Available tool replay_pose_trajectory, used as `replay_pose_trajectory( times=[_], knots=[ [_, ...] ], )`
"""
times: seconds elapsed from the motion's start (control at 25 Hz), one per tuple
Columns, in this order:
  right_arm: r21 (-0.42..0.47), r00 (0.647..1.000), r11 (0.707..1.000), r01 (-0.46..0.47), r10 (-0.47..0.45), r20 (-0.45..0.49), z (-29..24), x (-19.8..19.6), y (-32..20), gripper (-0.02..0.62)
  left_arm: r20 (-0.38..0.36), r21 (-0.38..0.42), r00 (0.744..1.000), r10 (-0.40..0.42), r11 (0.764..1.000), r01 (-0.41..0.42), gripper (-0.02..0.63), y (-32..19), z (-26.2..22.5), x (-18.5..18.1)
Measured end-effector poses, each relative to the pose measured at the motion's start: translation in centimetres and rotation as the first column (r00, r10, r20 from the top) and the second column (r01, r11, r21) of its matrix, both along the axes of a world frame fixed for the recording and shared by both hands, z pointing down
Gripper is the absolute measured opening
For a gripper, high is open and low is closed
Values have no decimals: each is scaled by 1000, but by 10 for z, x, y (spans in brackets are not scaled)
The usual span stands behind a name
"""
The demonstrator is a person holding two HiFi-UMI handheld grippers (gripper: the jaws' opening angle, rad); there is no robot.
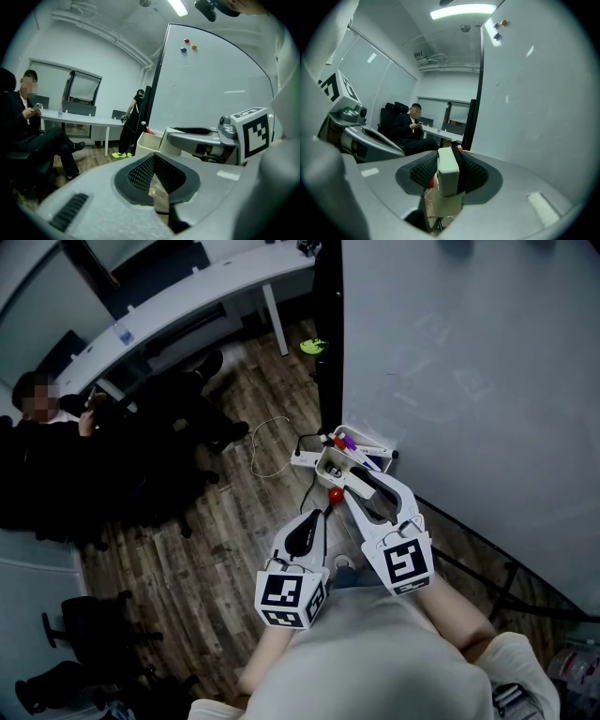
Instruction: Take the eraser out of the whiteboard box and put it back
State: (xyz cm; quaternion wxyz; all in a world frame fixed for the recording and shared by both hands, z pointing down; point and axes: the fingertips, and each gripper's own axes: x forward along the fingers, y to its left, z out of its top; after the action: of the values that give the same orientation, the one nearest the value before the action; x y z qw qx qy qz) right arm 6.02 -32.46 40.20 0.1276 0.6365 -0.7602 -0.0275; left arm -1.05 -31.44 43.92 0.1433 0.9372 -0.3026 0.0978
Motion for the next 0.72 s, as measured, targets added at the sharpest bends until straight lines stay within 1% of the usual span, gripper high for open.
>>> replay_pose_trajectory(
  times=[0.6,0.72],
  knots=[
    [66,1000,998,11,-11,8,-32,-1,5,167,-3,13,1000,-4,1000,4,5,12,-3,-3],
    [93,1000,996,18,-18,-8,-40,-2,7,166,-1,17,1000,-4,1000,4,5,14,-3,-4]
  ],
)
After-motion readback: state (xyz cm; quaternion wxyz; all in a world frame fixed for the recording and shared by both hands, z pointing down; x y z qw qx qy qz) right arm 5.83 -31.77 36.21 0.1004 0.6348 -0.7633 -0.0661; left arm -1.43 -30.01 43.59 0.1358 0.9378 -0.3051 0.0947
